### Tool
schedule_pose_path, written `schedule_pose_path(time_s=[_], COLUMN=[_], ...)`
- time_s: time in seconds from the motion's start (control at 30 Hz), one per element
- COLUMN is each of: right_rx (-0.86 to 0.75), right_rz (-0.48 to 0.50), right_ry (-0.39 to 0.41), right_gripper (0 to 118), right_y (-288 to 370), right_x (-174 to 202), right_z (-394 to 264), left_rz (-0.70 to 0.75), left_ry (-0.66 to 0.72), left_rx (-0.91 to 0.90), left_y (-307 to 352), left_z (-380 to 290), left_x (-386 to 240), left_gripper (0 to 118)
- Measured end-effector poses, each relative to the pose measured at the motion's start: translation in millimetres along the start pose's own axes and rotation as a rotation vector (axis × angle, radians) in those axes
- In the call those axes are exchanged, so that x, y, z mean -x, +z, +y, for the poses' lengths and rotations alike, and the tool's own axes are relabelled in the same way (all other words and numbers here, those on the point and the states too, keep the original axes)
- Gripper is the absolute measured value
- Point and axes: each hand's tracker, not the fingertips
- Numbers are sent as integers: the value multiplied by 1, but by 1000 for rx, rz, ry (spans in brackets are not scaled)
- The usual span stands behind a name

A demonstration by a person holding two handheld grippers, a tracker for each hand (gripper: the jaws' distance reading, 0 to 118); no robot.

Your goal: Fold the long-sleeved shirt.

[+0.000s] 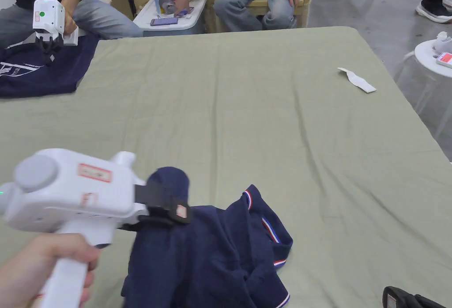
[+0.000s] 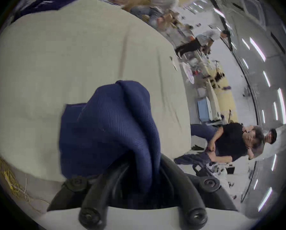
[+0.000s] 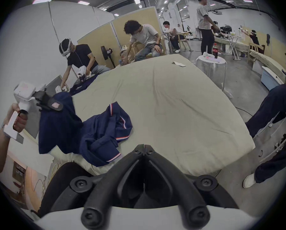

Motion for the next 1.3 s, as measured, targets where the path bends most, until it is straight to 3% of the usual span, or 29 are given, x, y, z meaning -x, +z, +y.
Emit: schedule_pose_path(time_s=[0.1,0.17,0.2,0.23,0.37,0.5,0.6,0.67,0.7,0.77,0.83,1.0,1.13,1.17,1.2,1.23,1.3], right_rx=[-3,6,9,9,-1,-9,4,14,20,37,45,77,108,114,119,125,131], right_rz=[-34,-55,-62,-73,-96,-98,-72,-57,-52,-40,-28,-18,-42,-47,-53,-60,-70], right_ry=[-26,-63,-77,-86,-98,-111,-123,-117,-107,-87,-77,-72,-46,-41,-37,-34,-28], right_gripper=[1,1,1,1,1,1,1,1,1,1,1,1,1,1,1,1,1], right_y=[9,13,14,16,25,22,13,8,6,0,-3,-11,-13,-14,-16,-18,-20], right_x=[-16,-26,-30,-34,-42,-45,-45,-39,-34,-27,-19,-19,-23,-25,-27,-27,-27], right_z=[-5,-7,-7,-8,-8,-9,-10,-10,-8,-7,-6,-9,-10,-10,-10,-7,-5], left_rz=[100,156,123,73,-213,-297,-234,-120,-60,-23,-108,-135,-243,-213,-84,-241,-230], left_ry=[-55,-49,-33,-33,-18,-11,-59,-73,-53,-12,-31,-36,65,56,-17,-25,-12], left_rx=[28,17,28,54,-1,-193,-356,-385,-369,-243,-136,34,95,124,142,69,56], left_y=[-60,-91,-99,-100,-74,-16,25,24,17,-12,-50,-149,-202,-218,-231,-228,-223], left_z=[7,18,18,18,4,6,-12,-9,-9,-10,-11,-20,-30,-34,-33,-37,-32], left_x=[-23,-28,-35,-43,-66,-37,-23,2,10,28,39,32,37,38,64,72,72], left_gripper=[15,39,52,58,62,62,54,12,2,1,0,0,0,0,0,0,0])
